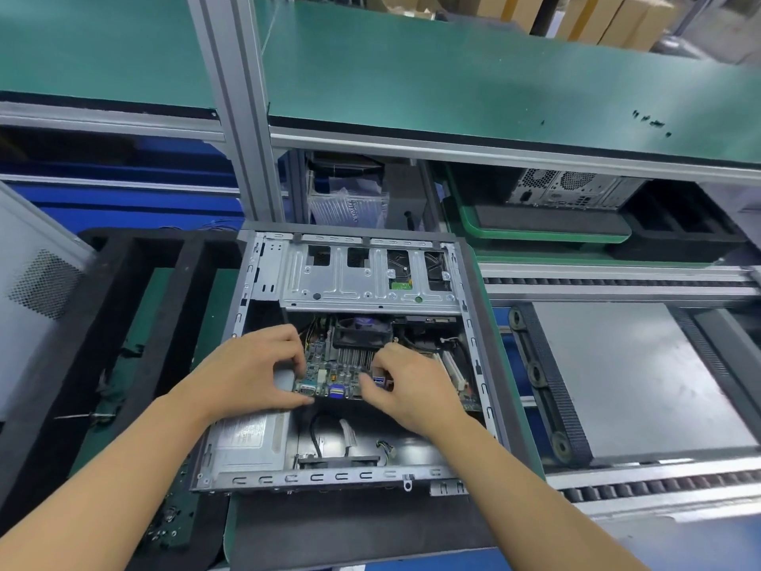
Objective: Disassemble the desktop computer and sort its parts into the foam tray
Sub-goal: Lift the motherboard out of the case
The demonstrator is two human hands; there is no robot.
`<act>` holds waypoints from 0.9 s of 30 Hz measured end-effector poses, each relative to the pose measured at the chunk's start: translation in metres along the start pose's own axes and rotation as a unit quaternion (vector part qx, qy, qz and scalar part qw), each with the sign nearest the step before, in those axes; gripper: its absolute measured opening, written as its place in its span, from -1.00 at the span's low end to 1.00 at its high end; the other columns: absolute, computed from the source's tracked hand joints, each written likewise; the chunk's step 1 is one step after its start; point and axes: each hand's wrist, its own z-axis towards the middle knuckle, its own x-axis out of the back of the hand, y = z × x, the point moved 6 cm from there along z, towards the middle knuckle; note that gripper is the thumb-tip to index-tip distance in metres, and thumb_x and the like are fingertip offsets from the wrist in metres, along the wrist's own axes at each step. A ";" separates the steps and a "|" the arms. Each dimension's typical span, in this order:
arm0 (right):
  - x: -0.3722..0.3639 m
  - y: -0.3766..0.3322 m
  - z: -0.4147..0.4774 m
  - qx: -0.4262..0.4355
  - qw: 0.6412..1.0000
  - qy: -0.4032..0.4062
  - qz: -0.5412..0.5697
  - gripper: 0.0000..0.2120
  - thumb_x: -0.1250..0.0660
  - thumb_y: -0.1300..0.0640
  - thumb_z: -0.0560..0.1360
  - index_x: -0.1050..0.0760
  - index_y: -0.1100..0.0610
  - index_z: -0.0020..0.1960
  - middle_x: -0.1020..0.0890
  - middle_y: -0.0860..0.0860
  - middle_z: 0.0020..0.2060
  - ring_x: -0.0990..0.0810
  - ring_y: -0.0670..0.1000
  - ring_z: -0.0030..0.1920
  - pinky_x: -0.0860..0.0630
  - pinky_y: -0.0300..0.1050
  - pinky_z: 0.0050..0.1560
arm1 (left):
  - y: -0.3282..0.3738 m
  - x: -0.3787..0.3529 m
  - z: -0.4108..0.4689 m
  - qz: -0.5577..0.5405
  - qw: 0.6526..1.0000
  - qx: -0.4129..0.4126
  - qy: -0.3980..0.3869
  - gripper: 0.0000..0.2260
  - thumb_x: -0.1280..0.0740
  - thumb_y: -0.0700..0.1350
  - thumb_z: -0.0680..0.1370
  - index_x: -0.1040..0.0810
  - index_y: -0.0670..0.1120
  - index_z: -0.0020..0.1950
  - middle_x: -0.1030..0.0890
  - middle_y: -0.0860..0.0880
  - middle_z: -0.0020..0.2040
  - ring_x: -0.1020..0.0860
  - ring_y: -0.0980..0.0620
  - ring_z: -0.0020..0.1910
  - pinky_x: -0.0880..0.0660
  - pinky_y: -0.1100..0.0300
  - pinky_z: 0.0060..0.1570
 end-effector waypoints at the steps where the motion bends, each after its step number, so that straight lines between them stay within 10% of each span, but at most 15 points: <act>1: 0.000 0.000 -0.002 -0.006 1.000 0.007 0.005 -0.70 -0.14 -0.20 0.48 -0.36 0.03 -0.21 -0.39 -0.10 -0.30 -0.40 -0.05 -0.32 -0.36 -0.11 -0.37 | 0.001 -0.001 -0.001 0.006 1.000 -0.010 0.000 -0.72 -0.43 0.34 0.33 -0.44 0.24 -0.17 -0.46 0.29 -0.01 -0.52 0.24 -0.02 -0.54 0.21 -0.14; 27: 0.021 -0.025 -0.028 -0.063 0.992 0.085 0.066 -0.76 -0.20 -0.05 0.43 -0.42 0.10 -0.27 -0.43 -0.09 -0.36 -0.42 -0.03 -0.34 -0.43 -0.04 -0.35 | 0.024 0.001 -0.029 0.072 0.950 -0.246 0.177 -0.68 -0.42 0.17 0.53 -0.56 -0.04 -0.25 -0.49 0.08 -0.30 -0.43 0.06 -0.34 -0.41 0.20 -0.35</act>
